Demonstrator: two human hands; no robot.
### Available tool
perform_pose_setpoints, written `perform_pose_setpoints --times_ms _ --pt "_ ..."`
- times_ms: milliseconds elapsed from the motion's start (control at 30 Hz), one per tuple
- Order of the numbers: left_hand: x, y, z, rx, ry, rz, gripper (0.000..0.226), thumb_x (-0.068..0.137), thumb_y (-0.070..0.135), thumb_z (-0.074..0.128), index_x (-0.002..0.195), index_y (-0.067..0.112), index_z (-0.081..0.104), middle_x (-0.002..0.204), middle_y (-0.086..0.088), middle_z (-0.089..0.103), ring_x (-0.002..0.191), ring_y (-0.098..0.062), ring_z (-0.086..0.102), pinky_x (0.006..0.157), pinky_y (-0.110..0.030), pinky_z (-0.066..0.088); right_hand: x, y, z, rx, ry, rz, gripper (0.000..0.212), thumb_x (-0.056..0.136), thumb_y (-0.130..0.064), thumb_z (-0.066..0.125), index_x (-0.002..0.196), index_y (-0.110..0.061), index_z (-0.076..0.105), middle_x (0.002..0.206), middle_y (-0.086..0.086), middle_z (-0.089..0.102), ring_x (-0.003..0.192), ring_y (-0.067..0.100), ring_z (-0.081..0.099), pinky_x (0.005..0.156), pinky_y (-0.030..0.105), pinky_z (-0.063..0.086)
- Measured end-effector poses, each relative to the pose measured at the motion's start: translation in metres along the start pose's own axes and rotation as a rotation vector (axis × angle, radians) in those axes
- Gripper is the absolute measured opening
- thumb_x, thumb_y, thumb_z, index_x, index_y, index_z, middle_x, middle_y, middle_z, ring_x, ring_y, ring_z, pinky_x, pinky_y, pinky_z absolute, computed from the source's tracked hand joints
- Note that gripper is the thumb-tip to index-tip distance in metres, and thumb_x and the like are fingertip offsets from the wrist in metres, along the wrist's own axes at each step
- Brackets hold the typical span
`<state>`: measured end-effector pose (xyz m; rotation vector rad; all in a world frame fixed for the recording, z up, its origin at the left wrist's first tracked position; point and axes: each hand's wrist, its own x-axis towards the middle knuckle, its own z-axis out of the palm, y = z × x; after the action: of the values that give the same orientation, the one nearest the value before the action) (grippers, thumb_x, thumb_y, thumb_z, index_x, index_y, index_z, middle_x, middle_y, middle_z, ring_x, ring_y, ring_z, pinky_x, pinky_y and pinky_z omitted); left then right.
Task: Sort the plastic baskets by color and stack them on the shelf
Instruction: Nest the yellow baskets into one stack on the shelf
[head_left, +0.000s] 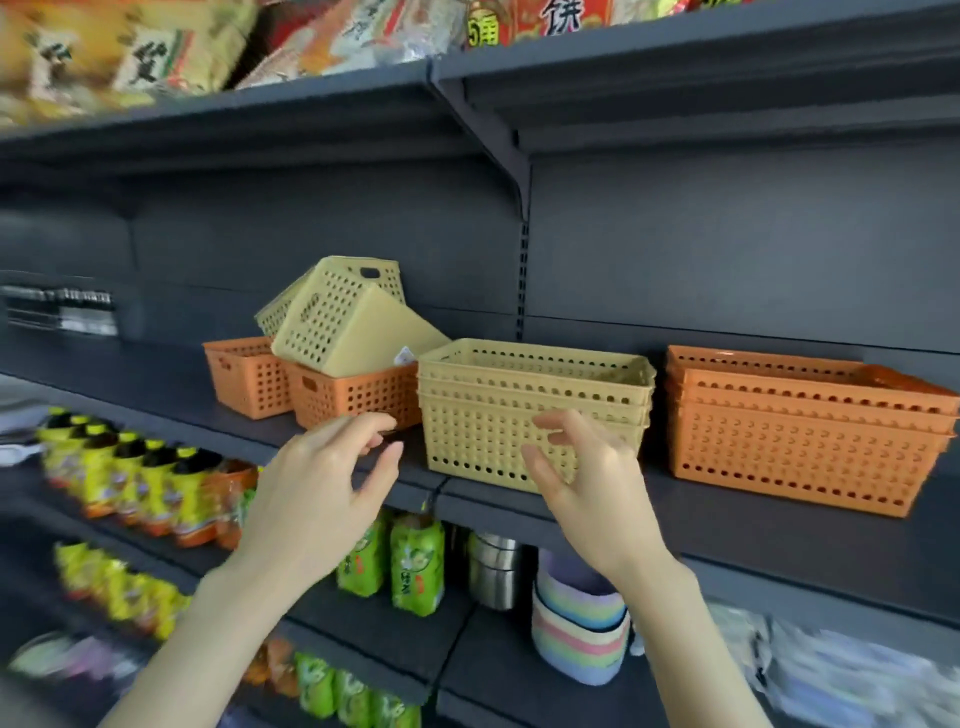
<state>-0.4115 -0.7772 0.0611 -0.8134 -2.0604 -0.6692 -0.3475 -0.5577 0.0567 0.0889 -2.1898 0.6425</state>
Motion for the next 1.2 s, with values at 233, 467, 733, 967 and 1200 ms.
perform_pose_setpoints --times_ms 233,467,733,967,1200 --pt "0.018 -0.097 -0.024 -0.144 0.064 -0.088 0.029 0.084 0.040 0.051 0.102 0.021 0.064 0.088 0.011 0.064 0.083 -0.010 0.063 0.071 -0.037 0.054 0.042 -0.053 0.078 0.024 0.004 -0.021 0.021 0.090 -0.030 0.058 0.107 -0.017 0.060 0.106 -0.003 0.062 0.094 0.018 0.061 0.078 0.040 0.051" --pt "0.063 -0.194 0.011 -0.287 0.095 -0.229 0.019 0.086 0.024 0.062 0.104 0.021 0.064 0.095 0.009 0.065 0.087 -0.003 0.061 0.081 -0.037 0.052 0.112 -0.064 0.168 0.067 0.055 -0.086 0.022 0.089 -0.027 0.060 0.107 -0.015 0.063 0.103 -0.004 0.062 0.092 0.013 0.059 0.077 0.033 0.050" --pt "0.155 -0.272 0.054 -0.463 0.056 -0.408 0.035 0.088 0.032 0.060 0.120 0.018 0.053 0.111 0.009 0.057 0.102 -0.008 0.055 0.088 -0.025 0.043 0.202 -0.054 0.243 0.074 0.135 0.010 0.049 0.089 -0.030 0.059 0.134 -0.019 0.043 0.144 0.001 0.040 0.130 0.020 0.036 0.105 0.034 0.033" --pt "0.209 -0.287 0.094 -0.755 -0.211 -0.514 0.033 0.092 0.043 0.049 0.113 0.019 0.059 0.100 0.011 0.064 0.090 -0.004 0.059 0.065 -0.020 0.042 0.230 -0.035 0.277 0.264 0.093 0.153 0.076 0.087 -0.044 0.059 0.147 -0.031 0.015 0.153 -0.006 0.031 0.141 0.012 0.026 0.113 0.045 0.028" --pt "0.223 -0.298 0.096 -0.925 -0.101 -0.511 0.041 0.088 0.043 0.055 0.086 0.003 0.064 0.064 0.003 0.054 0.058 -0.009 0.049 0.056 -0.020 0.041 0.238 -0.047 0.278 0.451 0.198 0.153 0.067 0.083 -0.025 0.067 0.142 -0.026 0.034 0.136 -0.009 0.051 0.118 -0.015 0.045 0.091 0.018 0.049"
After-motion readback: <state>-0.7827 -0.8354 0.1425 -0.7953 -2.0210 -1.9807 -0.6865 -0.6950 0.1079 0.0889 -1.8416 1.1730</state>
